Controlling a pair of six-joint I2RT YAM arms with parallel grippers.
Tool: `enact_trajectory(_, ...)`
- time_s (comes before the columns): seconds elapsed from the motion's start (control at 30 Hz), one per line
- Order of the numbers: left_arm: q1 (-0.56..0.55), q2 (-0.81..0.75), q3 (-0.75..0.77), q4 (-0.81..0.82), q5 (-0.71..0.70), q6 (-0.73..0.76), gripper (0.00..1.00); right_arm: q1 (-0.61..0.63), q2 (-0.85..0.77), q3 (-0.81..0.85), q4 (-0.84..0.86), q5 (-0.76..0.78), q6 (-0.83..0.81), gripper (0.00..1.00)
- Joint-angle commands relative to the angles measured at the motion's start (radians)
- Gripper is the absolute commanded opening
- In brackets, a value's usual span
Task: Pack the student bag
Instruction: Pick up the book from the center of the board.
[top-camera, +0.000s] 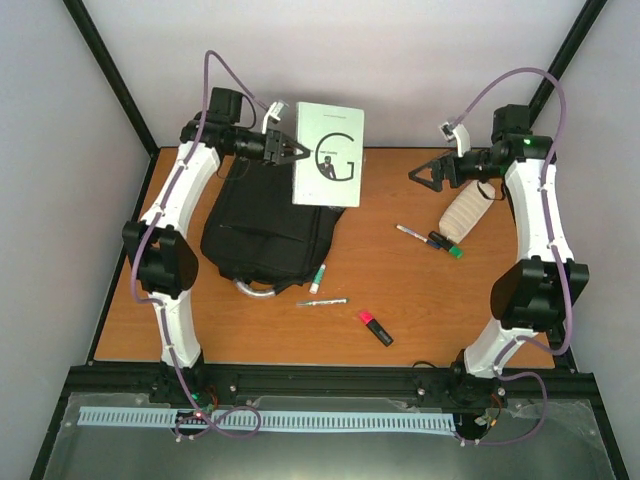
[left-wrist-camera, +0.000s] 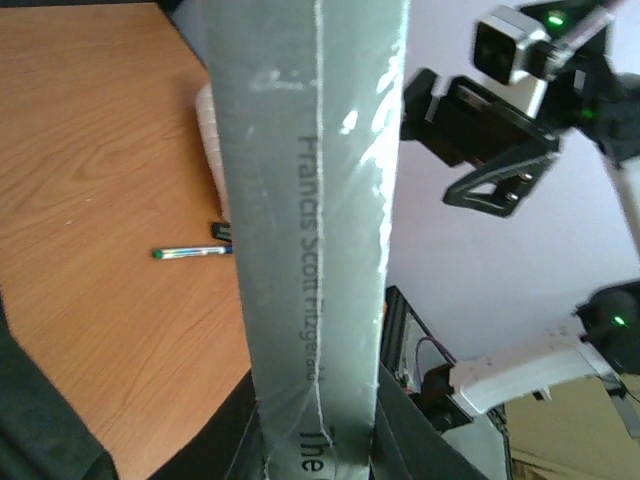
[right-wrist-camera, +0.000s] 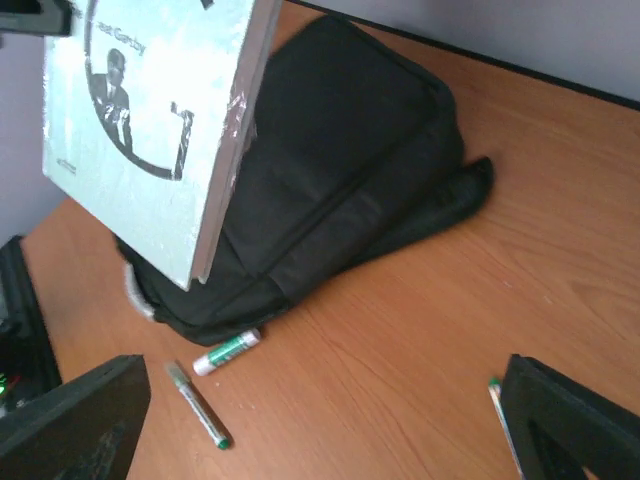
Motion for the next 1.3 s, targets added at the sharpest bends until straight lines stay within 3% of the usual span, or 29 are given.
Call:
enact_trajectory(0.0, 0.004, -0.057, 0.099, -0.073, 0.217, 0.154, 0.01, 0.005, 0.06, 0.036, 0.058, -0.256, 0.127, 1.0)
enact_trajectory(0.1, 0.021, -0.09, 0.09, -0.04, 0.259, 0.132, 0.01, 0.03, 0.088, 0.028, 0.19, -0.335, 0.273, 1.0)
enact_trajectory(0.3, 0.036, -0.115, 0.11, -0.041, 0.361, 0.145, 0.01, 0.169, 0.083, -0.05, 0.36, -0.388, 0.405, 1.0)
enact_trajectory(0.43, 0.037, -0.109, 0.107, -0.078, 0.461, 0.169, 0.01, 0.275, 0.077, -0.058, 0.36, -0.407, 0.424, 1.0)
enact_trajectory(0.63, 0.037, -0.117, 0.09, -0.123, 0.488, 0.214, 0.01, 0.355, 0.037, -0.097, 0.463, -0.391, 0.607, 0.95)
enact_trajectory(0.8, 0.038, -0.124, 0.062, -0.06, 0.451, 0.135, 0.01, 0.356, -0.023, -0.16, 0.577, -0.39, 0.768, 0.91)
enact_trajectory(1.0, 0.038, -0.103, 0.068, -0.101, 0.557, 0.144, 0.01, 0.336, -0.09, -0.245, 0.481, -0.46, 0.616, 0.87)
enact_trajectory(1.1, 0.038, -0.105, 0.043, -0.155, 0.577, 0.191, 0.01, 0.255, -0.116, -0.307, 0.451, -0.496, 0.552, 0.87)
enact_trajectory(1.27, 0.038, -0.124, 0.011, -0.156, 0.562, 0.2, 0.01, 0.238, -0.134, -0.257, 0.399, -0.531, 0.479, 0.92)
